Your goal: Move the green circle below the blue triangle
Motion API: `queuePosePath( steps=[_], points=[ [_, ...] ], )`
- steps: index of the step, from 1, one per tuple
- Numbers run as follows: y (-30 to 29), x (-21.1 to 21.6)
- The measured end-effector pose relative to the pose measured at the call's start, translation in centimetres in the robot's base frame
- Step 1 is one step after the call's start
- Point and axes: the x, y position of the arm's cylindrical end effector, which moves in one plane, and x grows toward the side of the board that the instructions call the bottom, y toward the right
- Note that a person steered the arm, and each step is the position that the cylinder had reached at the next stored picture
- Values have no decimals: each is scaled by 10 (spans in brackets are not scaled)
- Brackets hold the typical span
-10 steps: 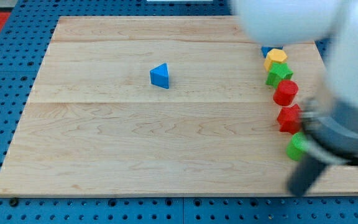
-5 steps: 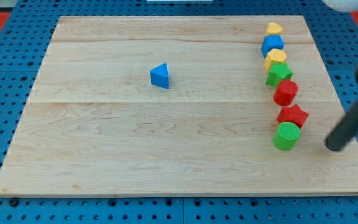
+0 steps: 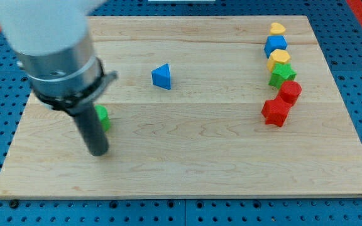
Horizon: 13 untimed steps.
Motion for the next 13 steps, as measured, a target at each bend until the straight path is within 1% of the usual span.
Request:
queuePosePath(
  steps=[1, 2, 4, 5, 6, 7, 8, 9, 10, 11, 12, 13],
  points=[
    [-55, -13],
    [-46, -22],
    [32, -91],
    [30, -57],
    [47, -14],
    [103, -29],
    [61, -56],
    [97, -12],
    [6, -5],
    [19, -31],
    [70, -66],
    [61, -44]
  ],
)
